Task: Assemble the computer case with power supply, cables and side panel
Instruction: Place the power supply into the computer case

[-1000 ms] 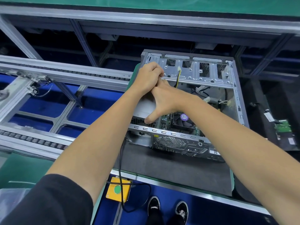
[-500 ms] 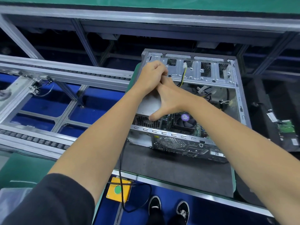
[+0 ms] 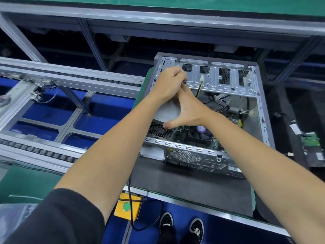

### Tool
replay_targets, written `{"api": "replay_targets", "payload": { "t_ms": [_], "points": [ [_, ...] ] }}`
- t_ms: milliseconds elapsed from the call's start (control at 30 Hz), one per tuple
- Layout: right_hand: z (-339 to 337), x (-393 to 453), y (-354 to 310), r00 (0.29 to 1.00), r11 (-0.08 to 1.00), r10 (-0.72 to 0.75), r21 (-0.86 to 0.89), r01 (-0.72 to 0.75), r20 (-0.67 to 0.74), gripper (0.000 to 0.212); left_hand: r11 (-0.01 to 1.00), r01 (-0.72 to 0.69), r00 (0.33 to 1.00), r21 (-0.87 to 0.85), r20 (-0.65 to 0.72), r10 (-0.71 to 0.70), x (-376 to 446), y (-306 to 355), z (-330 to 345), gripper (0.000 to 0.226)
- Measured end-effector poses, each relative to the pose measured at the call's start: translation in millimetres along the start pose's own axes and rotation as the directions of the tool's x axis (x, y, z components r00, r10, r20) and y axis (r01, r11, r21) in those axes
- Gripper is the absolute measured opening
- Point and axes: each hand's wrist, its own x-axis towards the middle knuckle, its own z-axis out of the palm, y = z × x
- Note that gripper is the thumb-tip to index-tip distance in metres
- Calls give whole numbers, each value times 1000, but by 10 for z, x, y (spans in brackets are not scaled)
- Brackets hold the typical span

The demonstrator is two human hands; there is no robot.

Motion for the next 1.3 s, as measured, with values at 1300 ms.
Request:
{"api": "replay_targets", "payload": {
  "t_ms": [1300],
  "points": [
    [264,271,-384,938,926,343,184,-329,-51,45,806,565,823,177,-52,-566,-31,-229,-497,59]
  ]
}}
